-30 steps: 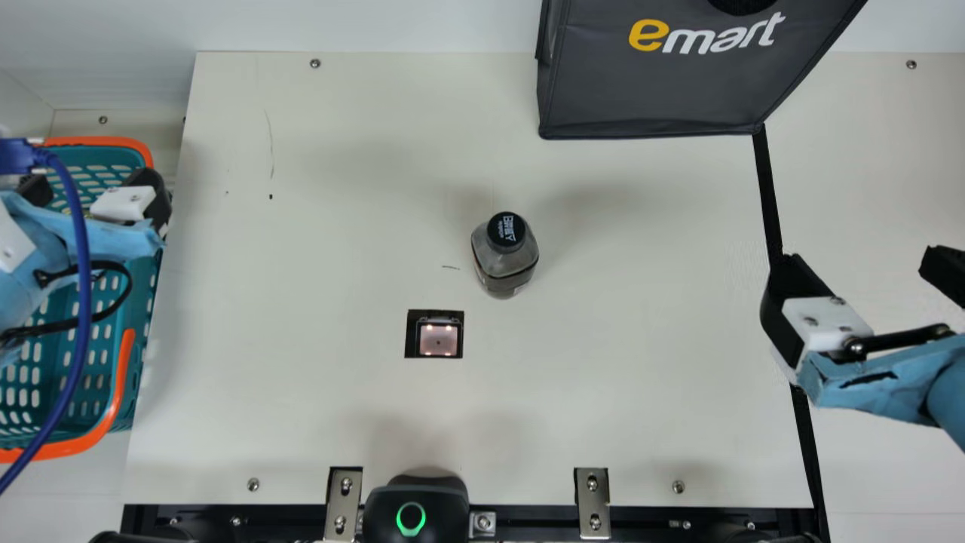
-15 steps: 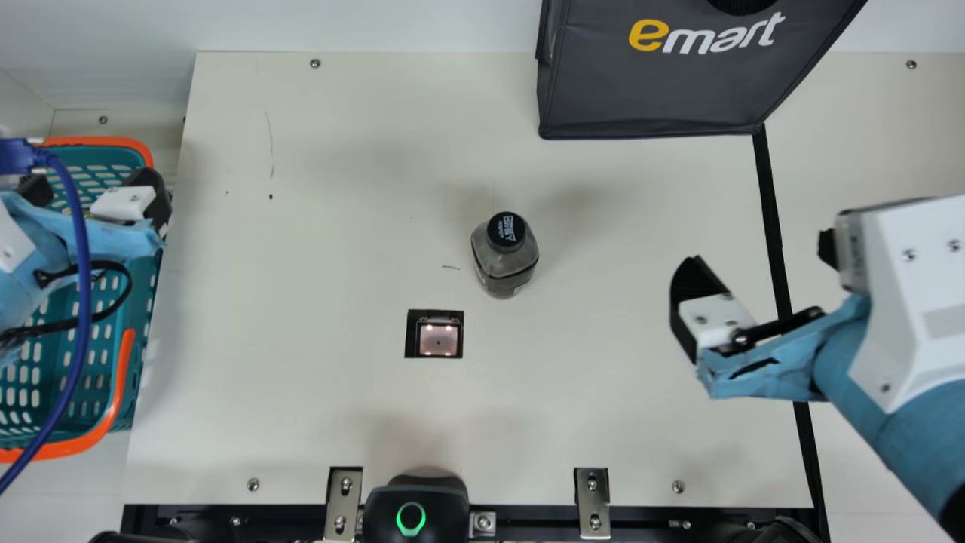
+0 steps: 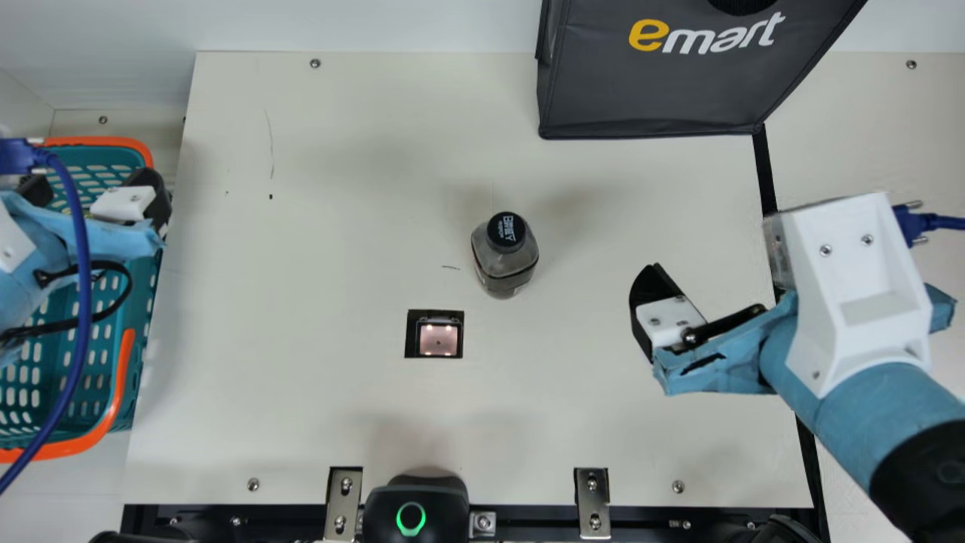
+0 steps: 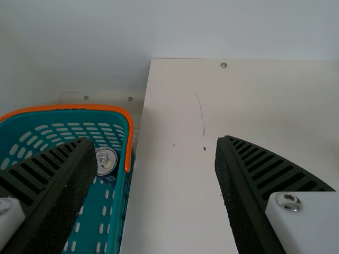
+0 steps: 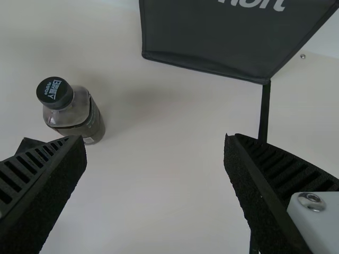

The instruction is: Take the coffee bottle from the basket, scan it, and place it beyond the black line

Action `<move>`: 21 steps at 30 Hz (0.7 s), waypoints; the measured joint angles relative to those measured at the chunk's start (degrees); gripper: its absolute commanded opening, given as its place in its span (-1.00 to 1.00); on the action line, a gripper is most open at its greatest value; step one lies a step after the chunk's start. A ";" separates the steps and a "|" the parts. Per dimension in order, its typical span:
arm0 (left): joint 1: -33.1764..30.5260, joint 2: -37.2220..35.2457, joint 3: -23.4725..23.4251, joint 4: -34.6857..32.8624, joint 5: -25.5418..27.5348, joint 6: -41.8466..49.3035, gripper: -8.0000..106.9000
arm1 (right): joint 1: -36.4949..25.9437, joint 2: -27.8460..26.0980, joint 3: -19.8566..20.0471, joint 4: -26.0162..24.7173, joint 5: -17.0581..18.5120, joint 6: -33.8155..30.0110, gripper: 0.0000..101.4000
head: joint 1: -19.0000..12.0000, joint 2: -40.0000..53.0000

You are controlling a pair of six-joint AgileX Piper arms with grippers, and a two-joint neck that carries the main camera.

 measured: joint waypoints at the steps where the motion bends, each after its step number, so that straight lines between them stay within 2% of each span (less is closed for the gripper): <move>1: 0.00 0.00 0.00 0.00 0.00 0.00 0.71 | -0.22 0.26 0.12 0.34 -0.51 -0.05 0.79 | 0.00 0.00; 13: 0.00 0.00 0.00 0.00 0.00 0.00 0.71 | -6.03 5.28 1.13 6.91 -7.91 -6.62 0.79 | 0.00 0.00; 21: 0.00 0.00 0.00 0.00 0.00 0.00 0.71 | -10.24 9.83 -0.49 12.44 -11.98 -14.12 0.79 | 0.00 0.00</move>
